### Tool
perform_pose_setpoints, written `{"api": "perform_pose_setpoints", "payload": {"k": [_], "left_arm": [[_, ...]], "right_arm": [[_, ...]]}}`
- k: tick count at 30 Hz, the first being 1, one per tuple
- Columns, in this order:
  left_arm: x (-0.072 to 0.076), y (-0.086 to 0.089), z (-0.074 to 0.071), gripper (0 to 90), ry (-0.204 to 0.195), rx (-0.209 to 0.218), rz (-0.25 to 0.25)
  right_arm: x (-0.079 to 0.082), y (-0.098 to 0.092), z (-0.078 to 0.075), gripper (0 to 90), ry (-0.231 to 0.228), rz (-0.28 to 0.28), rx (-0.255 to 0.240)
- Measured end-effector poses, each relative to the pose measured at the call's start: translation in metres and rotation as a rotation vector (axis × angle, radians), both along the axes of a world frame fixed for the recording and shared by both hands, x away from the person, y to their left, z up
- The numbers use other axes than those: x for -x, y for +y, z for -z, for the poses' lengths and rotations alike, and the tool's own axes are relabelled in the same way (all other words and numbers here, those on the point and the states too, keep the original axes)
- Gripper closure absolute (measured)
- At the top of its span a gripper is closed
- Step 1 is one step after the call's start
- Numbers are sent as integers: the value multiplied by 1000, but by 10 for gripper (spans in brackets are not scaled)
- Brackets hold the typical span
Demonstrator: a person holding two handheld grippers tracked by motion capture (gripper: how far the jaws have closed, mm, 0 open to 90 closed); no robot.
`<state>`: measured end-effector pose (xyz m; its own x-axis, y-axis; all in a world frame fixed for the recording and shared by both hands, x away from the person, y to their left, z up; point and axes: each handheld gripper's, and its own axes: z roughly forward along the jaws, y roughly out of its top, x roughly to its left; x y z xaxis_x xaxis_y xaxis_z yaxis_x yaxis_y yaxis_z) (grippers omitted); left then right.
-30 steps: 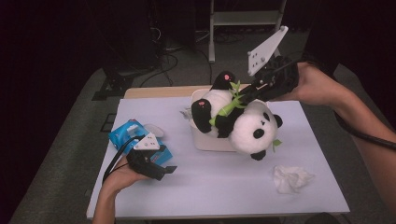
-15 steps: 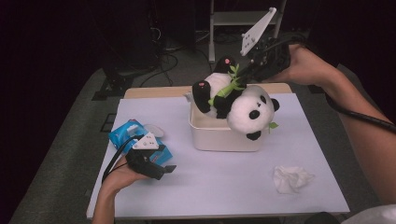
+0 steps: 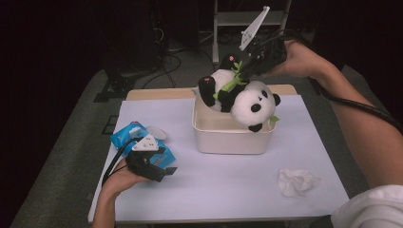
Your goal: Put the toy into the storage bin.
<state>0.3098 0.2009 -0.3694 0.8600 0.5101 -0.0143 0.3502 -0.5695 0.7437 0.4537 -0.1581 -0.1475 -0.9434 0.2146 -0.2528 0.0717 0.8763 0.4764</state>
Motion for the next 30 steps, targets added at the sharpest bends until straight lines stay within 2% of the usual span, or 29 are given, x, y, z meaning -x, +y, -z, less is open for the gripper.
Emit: {"api": "perform_pose_setpoints", "payload": {"k": [6,7,10,19,30], "left_arm": [[0,1,-1,152,-2,1,-2],[0,2,-2,152,-5,2,-3],[0,1,-1,152,-3,6,-4],[1,0,-1,152,-5,8,1],[1,-1,-1,152,-2,9,1]], "right_arm": [[-12,2,11,796,16,2,5],[-16,4,19,795,31,0,8],[-19,7,27,795,46,-9,11],[-18,15,47,795,82,-37,-12],[-18,20,73,794,126,-50,-4]]}}
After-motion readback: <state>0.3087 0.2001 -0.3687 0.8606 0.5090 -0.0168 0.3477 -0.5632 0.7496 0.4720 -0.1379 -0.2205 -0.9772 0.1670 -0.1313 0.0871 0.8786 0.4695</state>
